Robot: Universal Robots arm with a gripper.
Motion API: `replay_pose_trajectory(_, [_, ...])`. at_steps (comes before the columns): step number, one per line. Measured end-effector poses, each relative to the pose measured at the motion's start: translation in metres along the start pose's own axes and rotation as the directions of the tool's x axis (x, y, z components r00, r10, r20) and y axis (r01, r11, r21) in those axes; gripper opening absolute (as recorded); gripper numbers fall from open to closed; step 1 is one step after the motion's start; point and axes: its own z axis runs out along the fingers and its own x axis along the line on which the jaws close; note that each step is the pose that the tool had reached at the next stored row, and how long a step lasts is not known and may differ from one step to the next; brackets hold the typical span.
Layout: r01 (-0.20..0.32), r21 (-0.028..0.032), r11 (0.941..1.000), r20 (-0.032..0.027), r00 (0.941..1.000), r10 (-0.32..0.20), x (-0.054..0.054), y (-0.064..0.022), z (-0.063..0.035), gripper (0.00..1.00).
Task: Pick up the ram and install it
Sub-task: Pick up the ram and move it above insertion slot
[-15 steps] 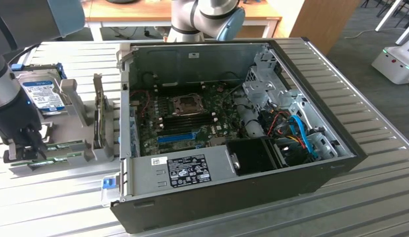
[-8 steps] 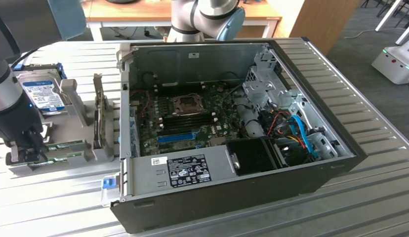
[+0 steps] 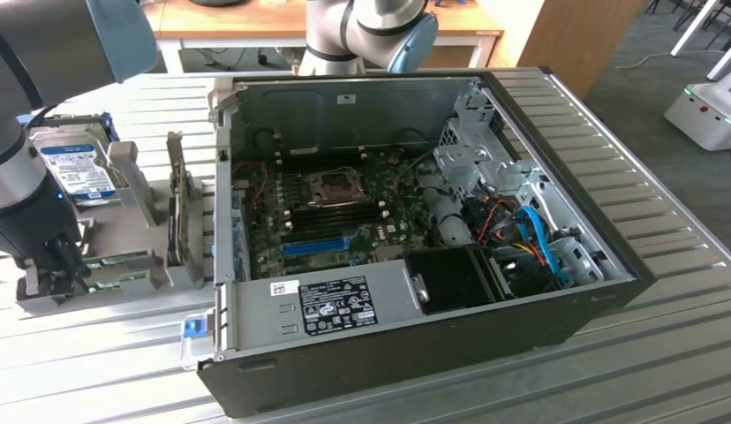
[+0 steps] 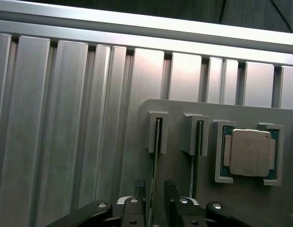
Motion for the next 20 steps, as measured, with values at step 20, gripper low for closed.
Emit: replay_pose_trajectory(20, [0.000, -0.0039, 1.0000, 0.0001, 1.0000, 0.000, 0.001, -0.0190, -0.0002, 0.30])
